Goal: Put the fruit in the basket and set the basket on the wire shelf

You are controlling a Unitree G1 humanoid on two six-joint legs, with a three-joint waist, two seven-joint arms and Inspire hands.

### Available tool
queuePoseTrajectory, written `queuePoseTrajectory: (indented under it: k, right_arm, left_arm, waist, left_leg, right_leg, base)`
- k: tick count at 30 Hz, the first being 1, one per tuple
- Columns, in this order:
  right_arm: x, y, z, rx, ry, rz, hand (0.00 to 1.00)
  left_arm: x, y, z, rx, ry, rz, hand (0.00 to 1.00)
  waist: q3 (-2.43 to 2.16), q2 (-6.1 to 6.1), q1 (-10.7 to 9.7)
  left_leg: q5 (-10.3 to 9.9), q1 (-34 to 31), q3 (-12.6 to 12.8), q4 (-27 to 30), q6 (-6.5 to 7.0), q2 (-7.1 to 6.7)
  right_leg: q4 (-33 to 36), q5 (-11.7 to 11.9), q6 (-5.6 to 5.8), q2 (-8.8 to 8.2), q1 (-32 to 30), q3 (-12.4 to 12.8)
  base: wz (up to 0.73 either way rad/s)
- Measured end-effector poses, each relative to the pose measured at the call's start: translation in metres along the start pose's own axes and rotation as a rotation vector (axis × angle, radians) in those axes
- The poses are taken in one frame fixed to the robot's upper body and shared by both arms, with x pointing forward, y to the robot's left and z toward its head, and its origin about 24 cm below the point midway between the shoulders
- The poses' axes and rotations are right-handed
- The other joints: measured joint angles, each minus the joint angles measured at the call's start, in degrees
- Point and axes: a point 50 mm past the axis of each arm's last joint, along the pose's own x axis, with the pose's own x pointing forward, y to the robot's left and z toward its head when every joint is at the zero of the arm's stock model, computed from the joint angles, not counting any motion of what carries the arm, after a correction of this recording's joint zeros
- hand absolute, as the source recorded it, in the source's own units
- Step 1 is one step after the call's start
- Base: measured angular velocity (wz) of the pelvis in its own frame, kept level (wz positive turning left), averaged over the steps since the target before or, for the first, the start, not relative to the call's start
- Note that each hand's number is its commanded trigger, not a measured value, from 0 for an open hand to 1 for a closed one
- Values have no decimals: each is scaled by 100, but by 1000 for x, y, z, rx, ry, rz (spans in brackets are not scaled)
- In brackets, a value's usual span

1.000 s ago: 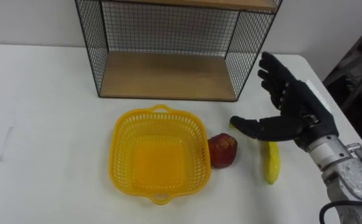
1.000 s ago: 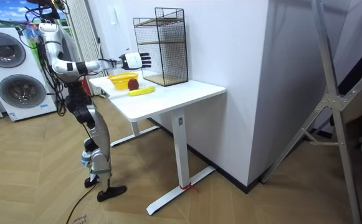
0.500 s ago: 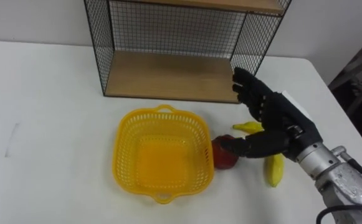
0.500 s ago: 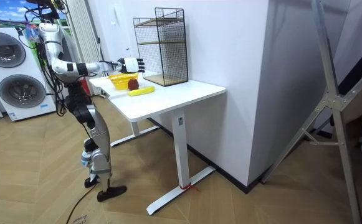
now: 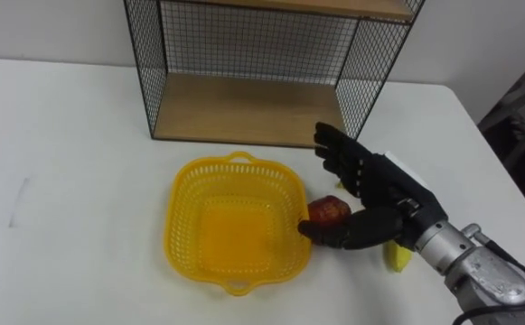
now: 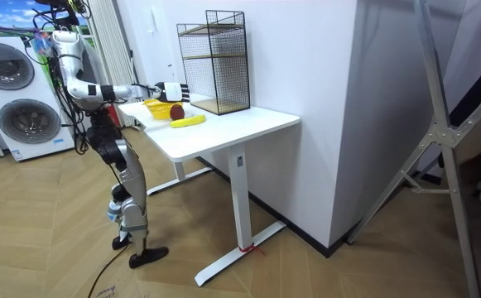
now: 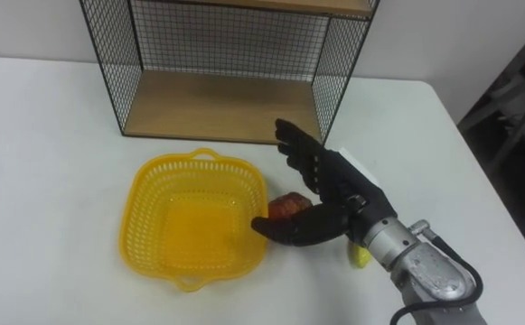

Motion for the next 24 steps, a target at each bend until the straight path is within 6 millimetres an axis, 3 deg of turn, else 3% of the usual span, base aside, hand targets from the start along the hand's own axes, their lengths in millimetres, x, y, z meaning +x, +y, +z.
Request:
queuePoseTrajectory:
  k: [14, 24]
  right_arm:
    - [-1, 2, -2, 23, 8, 20, 0]
    - [-2, 4, -1, 130, -41, 52, 0]
  left_arm:
    - [0, -2, 1, 3, -2, -6, 0]
    - [0, -2, 2, 4, 1, -7, 0]
  waist:
    - [11, 17, 25]
    - [15, 23, 41]
  left_leg:
    - [0, -2, -5, -3, 0, -1]
    - [0, -6, -17, 13, 0, 1]
  right_leg:
    - [1, 0, 0, -1, 7, -4]
    - [1, 0, 0, -9, 21, -1]
  base:
    - [0]
    - [0]
